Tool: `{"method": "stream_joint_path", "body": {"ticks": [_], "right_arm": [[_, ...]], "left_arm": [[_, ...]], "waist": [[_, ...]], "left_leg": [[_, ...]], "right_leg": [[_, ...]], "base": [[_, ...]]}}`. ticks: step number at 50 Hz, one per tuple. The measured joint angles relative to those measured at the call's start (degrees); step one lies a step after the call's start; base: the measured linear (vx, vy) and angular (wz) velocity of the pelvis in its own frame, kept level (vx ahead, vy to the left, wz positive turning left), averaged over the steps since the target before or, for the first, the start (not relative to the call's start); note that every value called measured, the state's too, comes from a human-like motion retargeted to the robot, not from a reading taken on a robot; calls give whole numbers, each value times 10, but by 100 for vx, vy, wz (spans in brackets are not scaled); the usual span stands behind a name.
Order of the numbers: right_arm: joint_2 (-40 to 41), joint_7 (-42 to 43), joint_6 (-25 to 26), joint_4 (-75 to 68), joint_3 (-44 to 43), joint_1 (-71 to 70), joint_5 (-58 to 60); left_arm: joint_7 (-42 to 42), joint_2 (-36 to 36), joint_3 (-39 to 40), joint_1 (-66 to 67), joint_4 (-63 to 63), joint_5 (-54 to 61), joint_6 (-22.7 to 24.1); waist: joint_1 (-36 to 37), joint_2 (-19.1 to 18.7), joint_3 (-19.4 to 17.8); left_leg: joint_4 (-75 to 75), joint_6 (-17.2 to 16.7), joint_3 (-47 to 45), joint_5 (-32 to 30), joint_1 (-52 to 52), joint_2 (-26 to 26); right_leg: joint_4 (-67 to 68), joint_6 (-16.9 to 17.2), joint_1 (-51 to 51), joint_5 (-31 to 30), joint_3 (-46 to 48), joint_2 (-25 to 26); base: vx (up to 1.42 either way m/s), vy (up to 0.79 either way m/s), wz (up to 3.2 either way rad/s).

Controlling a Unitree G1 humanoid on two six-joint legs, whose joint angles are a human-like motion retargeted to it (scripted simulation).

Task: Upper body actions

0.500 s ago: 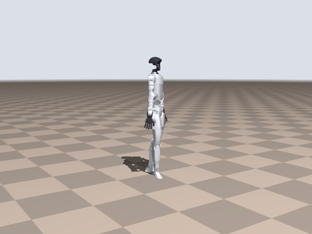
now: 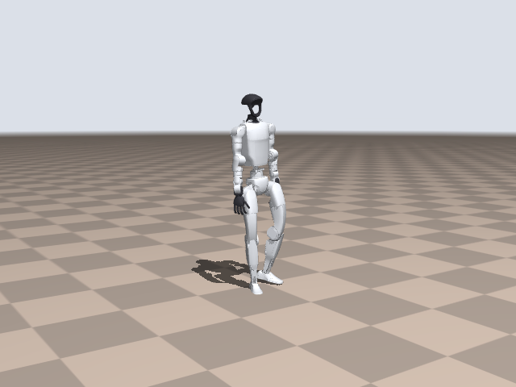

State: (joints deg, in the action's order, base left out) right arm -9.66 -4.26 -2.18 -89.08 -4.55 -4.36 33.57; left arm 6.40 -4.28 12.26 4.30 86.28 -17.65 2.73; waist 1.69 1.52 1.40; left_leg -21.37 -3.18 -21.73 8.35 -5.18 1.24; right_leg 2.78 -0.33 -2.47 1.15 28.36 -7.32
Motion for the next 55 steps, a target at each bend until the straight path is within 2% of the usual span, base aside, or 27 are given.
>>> {"method": "stream_joint_path", "body": {"ticks": [2,3,5,7,12,15,20,35,43,51,52,55], "right_arm": [[3,2,1,-5,1,1,-2],[3,2,1,-8,2,3,-3],[4,2,4,-16,3,9,0],[5,6,8,-27,8,14,5],[12,25,10,-61,8,27,-12],[15,24,19,-79,4,38,-7],[17,31,22,-80,-2,47,4],[23,12,8,-37,8,29,-4],[26,19,0,-24,14,27,-21],[29,58,6,-48,19,34,-24],[29,60,8,-52,19,35,-23],[26,52,13,-65,13,35,-20]], "left_arm": [[-1,-4,-2,0,8,-1,-3],[-2,-5,-4,1,12,-1,-4],[-3,-5,-6,5,20,-2,-7],[2,-5,2,5,27,-4,-9],[0,-5,13,2,22,-8,-7],[-2,-6,17,7,20,-9,-5],[1,-8,20,4,34,6,-9],[3,-11,20,-2,31,1,-11],[13,-6,11,-13,21,-6,-10],[23,-8,4,-25,-6,-16,-5],[25,-10,3,-27,-9,-17,-5],[27,-14,1,-36,-18,-18,-6]], "waist": [[-5,-13,-3],[-4,-15,-7],[-20,-18,-4],[-28,-23,-1],[-21,-14,-2],[-9,-13,12],[-31,-19,27],[-40,-23,30],[-42,-24,22],[-61,-24,0],[-57,-22,-3],[-30,-10,-11]], "left_leg": [[63,-14,14,-14,-4,-9],[90,10,17,-47,-5,-19],[110,6,54,-32,10,-29],[125,8,3,-44,17,-12],[164,21,-35,-41,57,-28],[190,23,-59,-41,74,-37],[196,30,-64,-39,73,-39],[191,32,-94,-27,85,-40],[166,27,-53,-28,66,-29],[136,23,54,-53,32,-17],[132,21,69,-58,27,-19],[120,15,107,-72,3,-29]], "right_leg": [[0,-2,4,2,-7,22],[-1,-3,9,3,-15,27],[1,0,13,5,-18,33],[1,3,14,5,-29,41],[7,7,18,6,-48,41],[15,8,11,10,-64,43],[18,15,4,15,-68,43],[28,21,0,22,-88,42],[58,19,-1,37,-89,50],[78,13,-3,53,-243,69],[77,10,0,58,-244,67],[59,-12,15,61,-131,37]], "base": [[15,1,-66],[21,4,-60],[25,6,-31],[20,3,-49],[16,6,-69],[20,5,-71],[10,5,-13],[3,1,-14],[-1,-4,31],[-7,-12,131],[-11,-7,134],[-14,-10,127]]}}
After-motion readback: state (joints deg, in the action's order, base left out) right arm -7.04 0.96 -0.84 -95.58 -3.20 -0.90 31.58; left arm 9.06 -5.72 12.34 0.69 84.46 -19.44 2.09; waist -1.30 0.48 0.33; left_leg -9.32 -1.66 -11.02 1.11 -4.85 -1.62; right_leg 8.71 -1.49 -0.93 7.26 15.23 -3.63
